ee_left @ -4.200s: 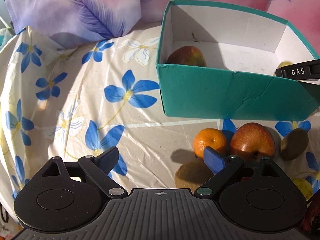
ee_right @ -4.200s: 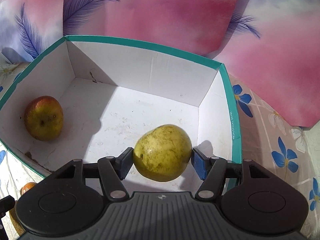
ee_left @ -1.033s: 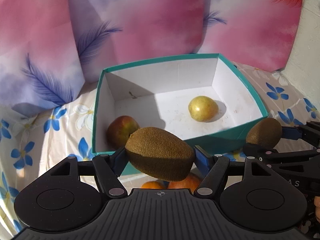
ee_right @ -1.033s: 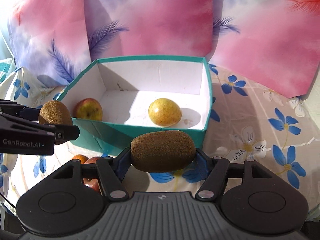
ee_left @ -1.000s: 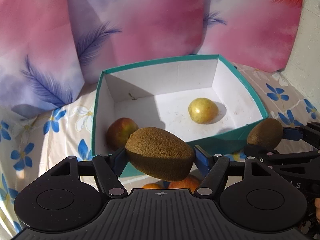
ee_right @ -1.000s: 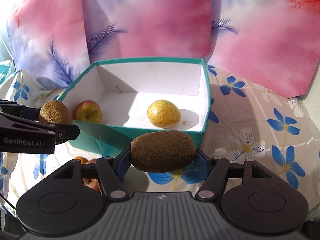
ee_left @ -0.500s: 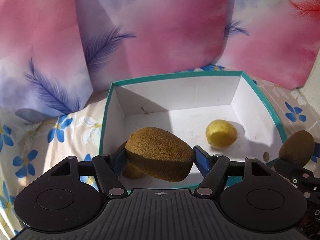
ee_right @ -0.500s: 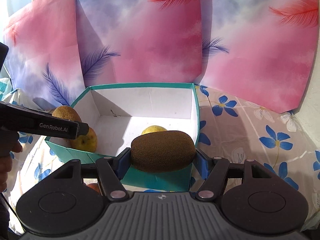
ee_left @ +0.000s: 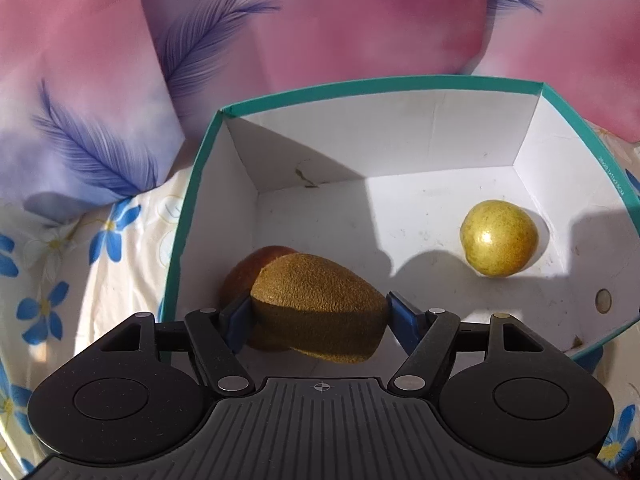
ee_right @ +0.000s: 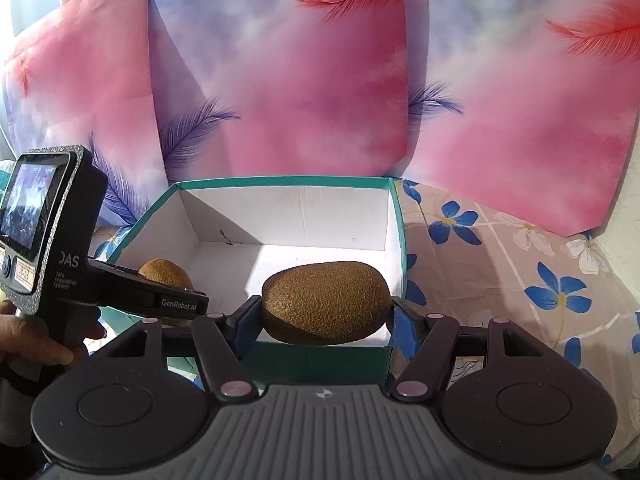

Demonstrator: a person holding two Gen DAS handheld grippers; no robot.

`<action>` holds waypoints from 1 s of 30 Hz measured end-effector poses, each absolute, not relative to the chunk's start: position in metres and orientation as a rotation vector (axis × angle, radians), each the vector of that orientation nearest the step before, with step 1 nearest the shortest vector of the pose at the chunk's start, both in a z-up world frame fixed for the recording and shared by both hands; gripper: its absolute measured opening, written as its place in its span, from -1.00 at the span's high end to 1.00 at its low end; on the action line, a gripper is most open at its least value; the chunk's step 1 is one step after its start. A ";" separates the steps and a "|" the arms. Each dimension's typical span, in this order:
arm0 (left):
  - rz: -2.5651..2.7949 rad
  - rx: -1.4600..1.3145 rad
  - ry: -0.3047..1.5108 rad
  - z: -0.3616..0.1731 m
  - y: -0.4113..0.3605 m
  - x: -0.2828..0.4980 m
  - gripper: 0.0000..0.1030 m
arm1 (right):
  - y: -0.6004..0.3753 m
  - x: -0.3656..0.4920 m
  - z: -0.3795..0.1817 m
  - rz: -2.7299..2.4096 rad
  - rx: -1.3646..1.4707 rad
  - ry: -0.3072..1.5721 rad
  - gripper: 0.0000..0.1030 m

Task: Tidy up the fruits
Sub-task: 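Drop the kiwi into the box with the left tool while the right tool holds its kiwi, then lower the kiwi into the teal box and open the right tool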

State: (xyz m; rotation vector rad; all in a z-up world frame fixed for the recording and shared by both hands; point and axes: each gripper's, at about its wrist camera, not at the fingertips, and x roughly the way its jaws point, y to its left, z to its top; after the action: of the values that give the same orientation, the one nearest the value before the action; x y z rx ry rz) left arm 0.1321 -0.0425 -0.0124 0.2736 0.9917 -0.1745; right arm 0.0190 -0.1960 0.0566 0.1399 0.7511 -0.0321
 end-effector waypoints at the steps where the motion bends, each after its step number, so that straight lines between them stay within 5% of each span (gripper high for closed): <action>1: -0.182 0.272 0.997 -0.013 -0.043 0.133 -0.45 | -0.196 0.021 0.056 -0.034 0.146 0.755 -0.30; 14: -0.184 0.237 1.064 -0.021 -0.040 0.135 -0.50 | -0.200 0.035 0.050 -0.042 0.164 0.767 -0.30; 18: -0.188 0.254 0.977 -0.003 -0.040 0.123 -0.78 | -0.203 0.038 0.048 -0.043 0.167 0.773 -0.30; 30: -0.161 0.203 0.927 0.021 -0.014 0.093 -0.83 | -0.203 0.052 0.039 -0.027 0.173 0.818 -0.30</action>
State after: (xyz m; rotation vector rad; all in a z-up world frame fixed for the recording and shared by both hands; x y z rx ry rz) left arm 0.0930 -0.0143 0.0209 0.2032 0.9268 -0.1613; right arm 0.0520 -0.2027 0.0386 0.1728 0.8176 -0.0270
